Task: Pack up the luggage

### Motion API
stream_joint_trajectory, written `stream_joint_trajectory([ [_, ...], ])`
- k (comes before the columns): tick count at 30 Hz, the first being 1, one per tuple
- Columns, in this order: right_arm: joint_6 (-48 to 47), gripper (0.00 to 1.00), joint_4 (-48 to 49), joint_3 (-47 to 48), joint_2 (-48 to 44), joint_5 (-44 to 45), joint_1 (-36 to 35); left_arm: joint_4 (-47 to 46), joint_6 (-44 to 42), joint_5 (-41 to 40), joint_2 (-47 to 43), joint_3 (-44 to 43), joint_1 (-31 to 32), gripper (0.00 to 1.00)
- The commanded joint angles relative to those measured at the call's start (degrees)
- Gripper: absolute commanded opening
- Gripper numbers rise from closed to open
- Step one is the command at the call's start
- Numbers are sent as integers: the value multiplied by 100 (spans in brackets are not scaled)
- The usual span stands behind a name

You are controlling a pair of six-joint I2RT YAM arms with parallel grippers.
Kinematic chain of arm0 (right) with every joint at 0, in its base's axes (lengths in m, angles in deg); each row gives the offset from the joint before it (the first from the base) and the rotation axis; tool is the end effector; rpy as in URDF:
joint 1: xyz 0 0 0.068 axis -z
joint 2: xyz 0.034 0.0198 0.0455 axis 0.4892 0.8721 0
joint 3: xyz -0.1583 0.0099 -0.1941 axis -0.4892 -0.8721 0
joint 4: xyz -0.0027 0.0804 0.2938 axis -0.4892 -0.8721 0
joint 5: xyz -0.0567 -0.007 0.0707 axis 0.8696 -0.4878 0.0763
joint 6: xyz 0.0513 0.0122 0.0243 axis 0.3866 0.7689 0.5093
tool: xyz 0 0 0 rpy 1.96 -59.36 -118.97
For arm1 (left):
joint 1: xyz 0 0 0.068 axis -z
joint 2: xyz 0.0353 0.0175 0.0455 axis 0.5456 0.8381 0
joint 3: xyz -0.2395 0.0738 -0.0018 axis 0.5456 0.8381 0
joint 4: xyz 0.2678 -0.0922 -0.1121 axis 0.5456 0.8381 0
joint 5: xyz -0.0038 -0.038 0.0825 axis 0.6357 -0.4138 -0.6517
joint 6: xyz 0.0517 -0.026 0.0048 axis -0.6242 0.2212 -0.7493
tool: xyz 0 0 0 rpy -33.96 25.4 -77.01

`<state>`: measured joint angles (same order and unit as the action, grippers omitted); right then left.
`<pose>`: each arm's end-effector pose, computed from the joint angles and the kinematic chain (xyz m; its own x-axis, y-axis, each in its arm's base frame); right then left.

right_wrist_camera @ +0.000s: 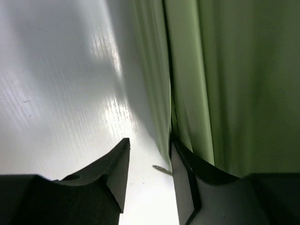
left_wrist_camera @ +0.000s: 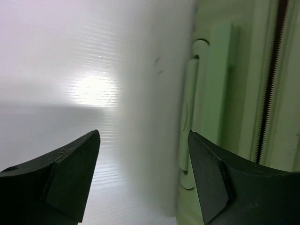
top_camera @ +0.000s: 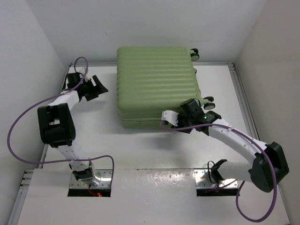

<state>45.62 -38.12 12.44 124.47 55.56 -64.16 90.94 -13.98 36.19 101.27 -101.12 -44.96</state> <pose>0.2395 0.1702 0.1741 -0.1266 -0.8774 -0.4628 -0.8971 0.3004 -0.3241 0.4174 0.0684 0.1634 -0.6535 -0.5275 -0.5429 -0.1432 0.7904 -0.5956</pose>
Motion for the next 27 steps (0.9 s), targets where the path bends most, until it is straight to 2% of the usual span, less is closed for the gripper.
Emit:
stream_joint_trajectory([
  [1,299,41,-246,21,-342,40,244,-115,-98,-64,-301,-225,302,81],
  [3,502,45,-167,-6,-563,-522,323,-168,-10,-64,-371,-225,504,81],
  [7,1695,51,141,-242,-1369,-1339,560,-168,61,-151,-433,-278,934,80],
  [10,2250,53,475,-488,-1748,-1596,648,-168,61,-222,-302,-278,1207,79],
  [14,2734,53,546,-577,-1908,-1535,736,-107,183,-449,32,-401,1322,76],
  [19,3472,53,475,-700,-2171,-1429,1174,86,245,-1047,463,-524,1436,68],
  [21,3753,52,493,-919,-2496,-1420,1281,139,245,-1048,551,-524,1436,66],
  [24,4173,46,685,-1366,-3015,-1298,1439,139,245,-1162,691,-524,1498,63],
  [27,4509,40,914,-1806,-3428,-841,1527,139,306,-1162,744,-463,1550,55],
])
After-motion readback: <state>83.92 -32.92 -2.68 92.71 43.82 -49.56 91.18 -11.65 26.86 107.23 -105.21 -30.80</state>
